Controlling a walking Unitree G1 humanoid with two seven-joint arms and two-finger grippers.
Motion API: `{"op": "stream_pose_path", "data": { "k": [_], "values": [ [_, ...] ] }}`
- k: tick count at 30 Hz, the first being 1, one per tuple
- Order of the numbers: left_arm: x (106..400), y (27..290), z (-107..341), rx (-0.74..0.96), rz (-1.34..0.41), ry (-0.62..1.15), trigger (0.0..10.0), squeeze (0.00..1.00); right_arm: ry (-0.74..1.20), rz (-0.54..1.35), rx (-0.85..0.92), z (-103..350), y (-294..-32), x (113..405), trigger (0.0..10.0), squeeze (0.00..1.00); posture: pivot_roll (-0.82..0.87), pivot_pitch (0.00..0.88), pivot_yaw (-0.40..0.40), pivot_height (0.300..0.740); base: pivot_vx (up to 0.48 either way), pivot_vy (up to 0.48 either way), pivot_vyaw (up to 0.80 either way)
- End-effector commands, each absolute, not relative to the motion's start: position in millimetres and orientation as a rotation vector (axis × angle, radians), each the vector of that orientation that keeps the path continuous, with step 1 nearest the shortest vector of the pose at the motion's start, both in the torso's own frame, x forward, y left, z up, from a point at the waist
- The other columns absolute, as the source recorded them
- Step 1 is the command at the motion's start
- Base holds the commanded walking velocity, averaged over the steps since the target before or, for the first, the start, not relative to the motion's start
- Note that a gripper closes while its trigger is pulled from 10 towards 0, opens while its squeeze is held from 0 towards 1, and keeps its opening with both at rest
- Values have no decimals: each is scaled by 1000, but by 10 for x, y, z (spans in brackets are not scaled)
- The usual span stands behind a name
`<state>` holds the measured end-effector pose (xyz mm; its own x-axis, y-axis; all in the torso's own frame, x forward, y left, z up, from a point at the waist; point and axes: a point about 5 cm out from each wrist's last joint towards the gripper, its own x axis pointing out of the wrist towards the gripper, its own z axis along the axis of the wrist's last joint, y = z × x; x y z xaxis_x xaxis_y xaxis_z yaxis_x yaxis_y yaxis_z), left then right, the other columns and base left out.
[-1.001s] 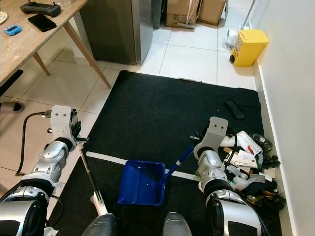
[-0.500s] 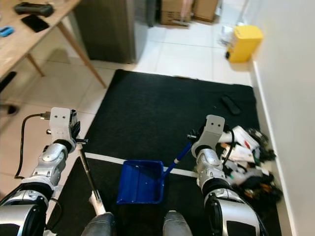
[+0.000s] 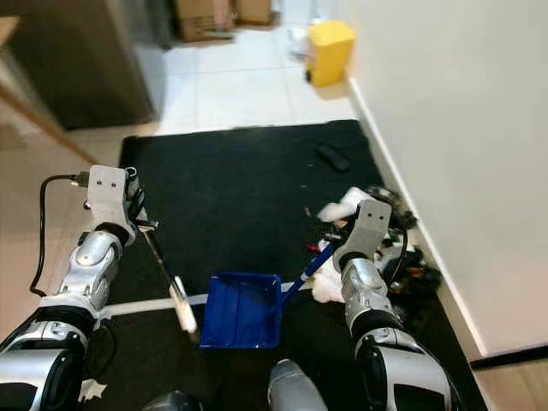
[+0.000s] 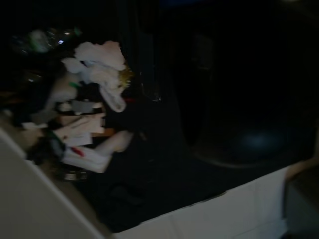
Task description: Sweep floor
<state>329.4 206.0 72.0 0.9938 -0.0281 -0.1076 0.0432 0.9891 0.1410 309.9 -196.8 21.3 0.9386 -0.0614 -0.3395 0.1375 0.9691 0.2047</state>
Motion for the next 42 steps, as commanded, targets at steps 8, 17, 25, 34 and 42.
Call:
{"op": "stream_pose_path", "data": {
  "k": [8,17,25,34,42],
  "values": [
    [3273,2064,708,146,-35,106,10000,0,216,-123,252,473,-2046,3270,10000,0,26,0,22,740,0,0,-800],
    [3272,2058,705,147,-38,109,10000,0,217,-123,248,472,-2056,3268,10000,0,27,0,20,740,0,0,-800],
    [3253,2054,677,155,-45,121,10000,0,237,-127,248,418,-2059,3229,10000,0,28,0,22,740,0,0,-800],
    [3244,2065,652,163,-43,138,10000,0,245,-126,247,403,-2056,3220,10000,0,31,0,22,740,0,0,-800],
    [3248,2082,657,166,-36,142,10000,0,253,-133,246,388,-2061,3212,10000,0,33,0,24,740,0,0,-800]
  ]
}}
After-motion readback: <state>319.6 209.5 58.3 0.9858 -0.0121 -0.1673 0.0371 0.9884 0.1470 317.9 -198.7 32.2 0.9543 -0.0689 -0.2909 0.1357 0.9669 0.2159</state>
